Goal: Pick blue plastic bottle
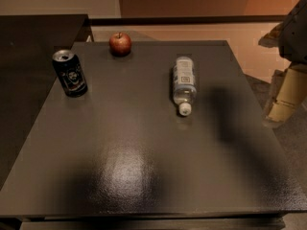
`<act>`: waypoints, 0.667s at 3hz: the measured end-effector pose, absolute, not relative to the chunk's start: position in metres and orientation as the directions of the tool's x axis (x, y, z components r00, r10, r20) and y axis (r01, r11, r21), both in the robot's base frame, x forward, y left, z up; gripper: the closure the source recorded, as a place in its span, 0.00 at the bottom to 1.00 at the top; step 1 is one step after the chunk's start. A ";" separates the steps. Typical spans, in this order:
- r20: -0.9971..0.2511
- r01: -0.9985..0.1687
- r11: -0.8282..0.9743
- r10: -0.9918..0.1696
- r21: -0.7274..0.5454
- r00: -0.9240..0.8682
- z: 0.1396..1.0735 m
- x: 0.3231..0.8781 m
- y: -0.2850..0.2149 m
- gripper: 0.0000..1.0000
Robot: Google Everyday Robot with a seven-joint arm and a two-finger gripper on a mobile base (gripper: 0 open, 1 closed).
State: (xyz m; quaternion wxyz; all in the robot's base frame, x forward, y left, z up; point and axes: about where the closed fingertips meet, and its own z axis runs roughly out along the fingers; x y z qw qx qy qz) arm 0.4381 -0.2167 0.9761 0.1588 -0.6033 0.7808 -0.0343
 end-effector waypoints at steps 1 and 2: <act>-0.207 -0.931 0.270 -0.953 -0.245 -0.222 0.976 0.438 -0.217 0.00; -0.201 -0.939 0.237 -0.961 -0.250 -0.190 0.980 0.443 -0.214 0.00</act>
Offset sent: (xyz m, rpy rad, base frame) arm 0.0097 0.0035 0.0024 -0.0164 0.0194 0.0775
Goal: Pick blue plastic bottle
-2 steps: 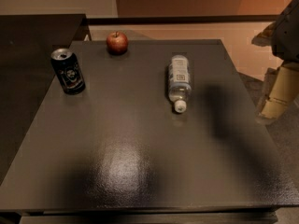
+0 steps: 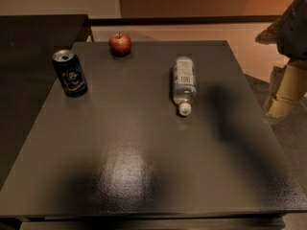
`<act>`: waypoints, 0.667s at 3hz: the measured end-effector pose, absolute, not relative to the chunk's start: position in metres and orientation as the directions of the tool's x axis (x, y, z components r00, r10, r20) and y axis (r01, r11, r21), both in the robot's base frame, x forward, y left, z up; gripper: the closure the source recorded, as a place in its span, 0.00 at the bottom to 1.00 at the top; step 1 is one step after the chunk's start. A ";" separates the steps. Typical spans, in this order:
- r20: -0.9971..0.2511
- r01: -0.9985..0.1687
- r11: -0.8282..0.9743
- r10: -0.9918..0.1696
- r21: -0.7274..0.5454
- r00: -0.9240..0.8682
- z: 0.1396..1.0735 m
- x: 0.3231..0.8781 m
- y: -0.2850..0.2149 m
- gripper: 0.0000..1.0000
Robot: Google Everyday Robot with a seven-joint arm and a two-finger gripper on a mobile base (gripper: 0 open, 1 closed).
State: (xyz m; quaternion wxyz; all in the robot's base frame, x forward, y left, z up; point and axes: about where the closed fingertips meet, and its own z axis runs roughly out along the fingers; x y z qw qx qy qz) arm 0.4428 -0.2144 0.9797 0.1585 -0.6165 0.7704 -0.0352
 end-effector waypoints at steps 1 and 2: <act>-0.196 -0.957 0.160 -0.974 -0.243 -0.113 0.981 0.458 -0.211 0.00; -0.180 -0.967 0.025 -0.983 -0.252 0.022 0.980 0.480 -0.203 0.00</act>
Offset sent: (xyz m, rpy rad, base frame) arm 0.0553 0.0166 -0.0025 -0.0542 0.0168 0.3965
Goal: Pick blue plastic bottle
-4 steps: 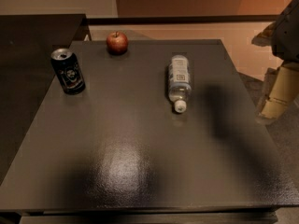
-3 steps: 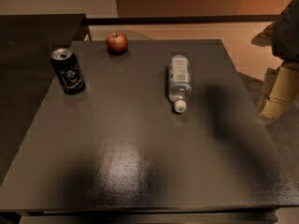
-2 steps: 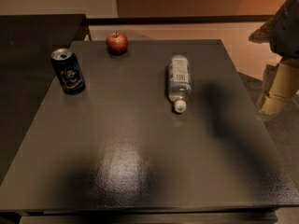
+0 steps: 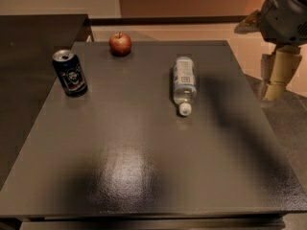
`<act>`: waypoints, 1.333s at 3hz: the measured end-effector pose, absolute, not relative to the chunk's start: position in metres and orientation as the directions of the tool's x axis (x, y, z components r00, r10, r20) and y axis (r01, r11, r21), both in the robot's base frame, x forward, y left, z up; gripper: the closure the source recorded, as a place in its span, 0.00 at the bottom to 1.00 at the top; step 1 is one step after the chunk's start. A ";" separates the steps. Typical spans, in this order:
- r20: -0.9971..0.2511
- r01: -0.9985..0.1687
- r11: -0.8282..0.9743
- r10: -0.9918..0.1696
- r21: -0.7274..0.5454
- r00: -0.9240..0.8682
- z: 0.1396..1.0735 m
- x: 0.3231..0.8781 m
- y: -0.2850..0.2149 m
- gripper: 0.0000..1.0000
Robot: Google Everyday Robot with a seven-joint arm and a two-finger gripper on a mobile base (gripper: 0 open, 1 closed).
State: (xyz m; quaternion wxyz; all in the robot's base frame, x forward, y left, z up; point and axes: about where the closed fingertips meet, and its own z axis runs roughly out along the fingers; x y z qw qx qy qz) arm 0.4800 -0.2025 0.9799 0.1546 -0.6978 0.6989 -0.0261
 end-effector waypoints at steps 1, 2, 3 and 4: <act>-0.139 -0.948 -0.141 -0.972 -0.286 0.187 0.976 0.501 -0.190 0.00; -0.057 -0.888 -0.338 -0.926 -0.313 0.373 0.961 0.520 -0.177 0.00; 0.020 -0.802 -0.514 -0.845 -0.305 0.534 0.942 0.536 -0.166 0.00; 0.071 -0.714 -0.651 -0.750 -0.258 0.658 0.925 0.552 -0.156 0.00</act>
Offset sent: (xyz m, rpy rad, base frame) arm 0.0600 0.0374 -0.0409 -0.2165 -0.1220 0.6182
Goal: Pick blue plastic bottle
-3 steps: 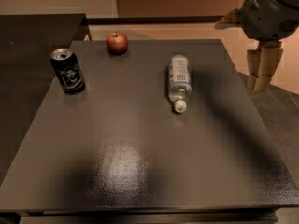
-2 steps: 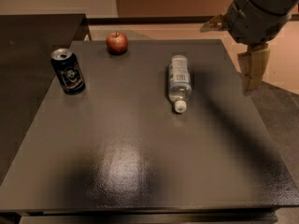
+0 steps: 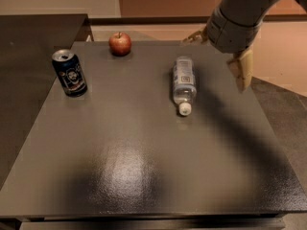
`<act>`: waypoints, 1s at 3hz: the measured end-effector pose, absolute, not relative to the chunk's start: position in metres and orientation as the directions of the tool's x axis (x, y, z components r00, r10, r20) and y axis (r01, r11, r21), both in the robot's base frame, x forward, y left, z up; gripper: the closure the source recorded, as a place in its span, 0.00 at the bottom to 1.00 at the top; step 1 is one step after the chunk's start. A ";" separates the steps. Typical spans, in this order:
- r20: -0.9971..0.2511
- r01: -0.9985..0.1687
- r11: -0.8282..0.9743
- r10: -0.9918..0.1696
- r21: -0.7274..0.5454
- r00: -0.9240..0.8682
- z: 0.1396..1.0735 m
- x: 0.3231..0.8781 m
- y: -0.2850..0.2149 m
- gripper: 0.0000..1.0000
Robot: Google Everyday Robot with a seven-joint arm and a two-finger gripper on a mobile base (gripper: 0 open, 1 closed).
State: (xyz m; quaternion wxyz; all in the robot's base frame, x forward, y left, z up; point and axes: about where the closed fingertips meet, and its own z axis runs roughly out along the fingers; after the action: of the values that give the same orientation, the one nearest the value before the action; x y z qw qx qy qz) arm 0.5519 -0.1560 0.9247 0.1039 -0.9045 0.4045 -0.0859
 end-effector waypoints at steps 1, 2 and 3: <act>0.087 -0.646 -0.734 -0.672 -0.208 0.735 0.909 0.569 -0.144 0.00; 0.080 -0.594 -0.783 -0.614 -0.183 0.785 0.896 0.582 -0.130 0.00; 0.051 -0.576 -0.800 -0.591 -0.169 0.805 0.876 0.587 -0.122 0.00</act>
Offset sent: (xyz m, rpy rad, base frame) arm 0.0392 0.0376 -0.0438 -0.0849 0.0920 0.2673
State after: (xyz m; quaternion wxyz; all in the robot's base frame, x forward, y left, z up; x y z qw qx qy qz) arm 0.5875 -0.1221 0.8759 0.0727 -0.9472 0.3081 -0.0507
